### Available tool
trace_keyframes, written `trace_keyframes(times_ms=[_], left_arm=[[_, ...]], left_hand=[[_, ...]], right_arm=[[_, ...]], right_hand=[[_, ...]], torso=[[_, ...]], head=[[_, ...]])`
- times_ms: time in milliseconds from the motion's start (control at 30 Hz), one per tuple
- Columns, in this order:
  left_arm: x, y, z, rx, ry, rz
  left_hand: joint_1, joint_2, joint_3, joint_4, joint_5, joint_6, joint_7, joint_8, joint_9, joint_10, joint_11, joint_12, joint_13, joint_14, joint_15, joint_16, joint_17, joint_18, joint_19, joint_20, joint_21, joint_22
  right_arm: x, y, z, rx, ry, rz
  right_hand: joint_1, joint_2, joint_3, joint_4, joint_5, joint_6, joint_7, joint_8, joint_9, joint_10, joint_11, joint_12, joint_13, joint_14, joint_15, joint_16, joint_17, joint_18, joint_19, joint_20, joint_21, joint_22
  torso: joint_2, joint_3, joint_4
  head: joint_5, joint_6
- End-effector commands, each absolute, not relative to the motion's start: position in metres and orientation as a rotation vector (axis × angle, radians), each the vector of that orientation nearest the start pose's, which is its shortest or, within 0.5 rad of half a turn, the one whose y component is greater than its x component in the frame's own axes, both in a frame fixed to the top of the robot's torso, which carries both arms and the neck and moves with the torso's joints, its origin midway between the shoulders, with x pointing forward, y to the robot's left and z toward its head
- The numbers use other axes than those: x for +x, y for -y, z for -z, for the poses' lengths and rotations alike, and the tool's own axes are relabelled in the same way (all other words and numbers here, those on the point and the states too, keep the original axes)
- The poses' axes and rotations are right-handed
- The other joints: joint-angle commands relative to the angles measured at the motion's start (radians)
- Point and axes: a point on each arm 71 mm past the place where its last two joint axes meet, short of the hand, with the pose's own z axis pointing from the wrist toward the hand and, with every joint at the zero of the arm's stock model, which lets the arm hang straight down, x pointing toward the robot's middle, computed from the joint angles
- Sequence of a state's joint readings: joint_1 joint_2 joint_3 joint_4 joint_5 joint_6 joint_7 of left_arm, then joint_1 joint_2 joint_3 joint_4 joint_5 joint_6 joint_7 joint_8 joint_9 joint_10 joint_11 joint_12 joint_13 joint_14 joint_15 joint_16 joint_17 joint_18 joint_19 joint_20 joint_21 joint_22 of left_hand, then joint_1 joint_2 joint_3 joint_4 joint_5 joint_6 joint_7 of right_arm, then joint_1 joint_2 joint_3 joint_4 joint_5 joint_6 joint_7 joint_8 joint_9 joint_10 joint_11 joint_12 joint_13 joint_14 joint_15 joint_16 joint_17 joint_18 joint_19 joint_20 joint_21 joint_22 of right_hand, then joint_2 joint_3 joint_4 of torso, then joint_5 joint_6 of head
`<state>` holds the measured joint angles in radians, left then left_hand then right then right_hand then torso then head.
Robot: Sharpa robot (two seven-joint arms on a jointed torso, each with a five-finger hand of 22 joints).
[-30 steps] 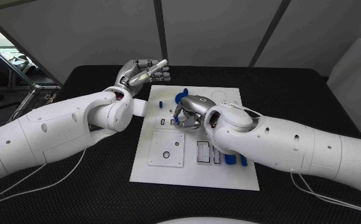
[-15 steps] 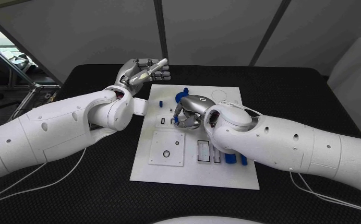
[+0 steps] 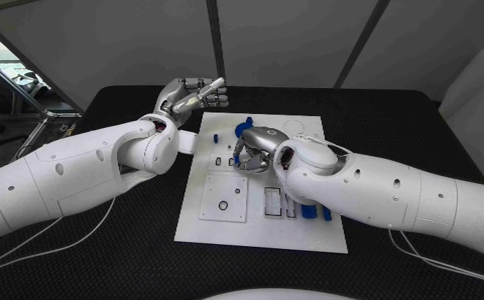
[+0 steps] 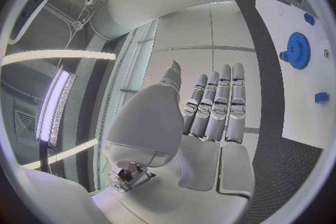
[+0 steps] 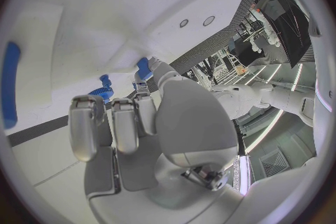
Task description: Assemble the parts on the task board
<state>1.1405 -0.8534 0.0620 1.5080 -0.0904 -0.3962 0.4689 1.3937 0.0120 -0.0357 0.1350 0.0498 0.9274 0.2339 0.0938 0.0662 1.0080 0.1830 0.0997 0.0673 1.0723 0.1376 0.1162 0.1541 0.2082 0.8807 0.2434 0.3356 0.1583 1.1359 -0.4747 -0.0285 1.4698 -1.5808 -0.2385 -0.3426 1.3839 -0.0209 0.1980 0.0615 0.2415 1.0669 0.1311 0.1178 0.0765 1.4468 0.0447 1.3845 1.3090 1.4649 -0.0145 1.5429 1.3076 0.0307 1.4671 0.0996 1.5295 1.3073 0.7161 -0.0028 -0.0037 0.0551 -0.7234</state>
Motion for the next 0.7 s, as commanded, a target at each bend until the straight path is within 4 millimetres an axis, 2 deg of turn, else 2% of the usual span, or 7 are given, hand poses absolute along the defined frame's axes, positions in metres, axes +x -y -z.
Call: trace_keyframes(times_ms=[33,333,700], left_arm=[[0.4966,-0.2247,0.1623,-1.026,-1.250,1.518],[0.4967,-0.2247,0.1624,-1.026,-1.250,1.518],[0.4968,-0.2247,0.1625,-1.027,-1.250,1.517]], left_hand=[[-0.001,0.010,0.000,-0.006,0.001,0.001,0.000,-0.006,0.000,-0.002,-0.001,-0.005,0.000,0.002,-0.002,-0.003,0.002,-0.026,-0.006,0.001,-0.001,-0.002],[-0.001,0.010,0.000,-0.006,0.001,0.001,0.000,-0.006,0.000,-0.002,-0.001,-0.005,0.000,0.002,-0.002,-0.003,0.002,-0.026,-0.006,0.001,-0.001,-0.002],[-0.003,0.011,-0.001,-0.007,0.001,0.001,0.000,-0.007,0.000,-0.001,-0.001,-0.005,0.000,0.002,-0.002,-0.005,0.003,-0.026,-0.006,0.001,-0.001,-0.002]], right_arm=[[0.4595,0.0366,0.2132,-0.307,-1.777,-0.670],[0.4589,0.0361,0.2133,-0.314,-1.781,-0.667],[0.4591,0.0367,0.2135,-0.319,-1.780,-0.650]], right_hand=[[-0.010,-0.004,0.003,0.004,0.006,0.000,0.000,-0.002,-0.001,-0.005,0.002,-0.003,0.088,0.090,-0.006,-0.007,0.195,-0.011,0.039,-0.007,0.001,0.184],[-0.014,-0.008,0.003,0.005,0.007,-0.002,0.000,-0.003,-0.001,-0.005,0.003,-0.005,0.087,0.090,-0.006,-0.007,0.194,-0.011,0.039,-0.007,0.001,0.183],[-0.031,-0.026,0.004,0.008,0.007,-0.017,0.006,-0.012,-0.005,-0.012,0.007,-0.014,0.080,0.089,-0.003,-0.009,0.192,-0.010,0.037,-0.004,0.000,0.181]], torso=[[0.000,0.0003,-0.0007],[0.000,0.0000,-0.0003],[0.000,0.0002,0.0002]], head=[[0.000,0.000],[-0.001,-0.001],[-0.003,-0.001]])
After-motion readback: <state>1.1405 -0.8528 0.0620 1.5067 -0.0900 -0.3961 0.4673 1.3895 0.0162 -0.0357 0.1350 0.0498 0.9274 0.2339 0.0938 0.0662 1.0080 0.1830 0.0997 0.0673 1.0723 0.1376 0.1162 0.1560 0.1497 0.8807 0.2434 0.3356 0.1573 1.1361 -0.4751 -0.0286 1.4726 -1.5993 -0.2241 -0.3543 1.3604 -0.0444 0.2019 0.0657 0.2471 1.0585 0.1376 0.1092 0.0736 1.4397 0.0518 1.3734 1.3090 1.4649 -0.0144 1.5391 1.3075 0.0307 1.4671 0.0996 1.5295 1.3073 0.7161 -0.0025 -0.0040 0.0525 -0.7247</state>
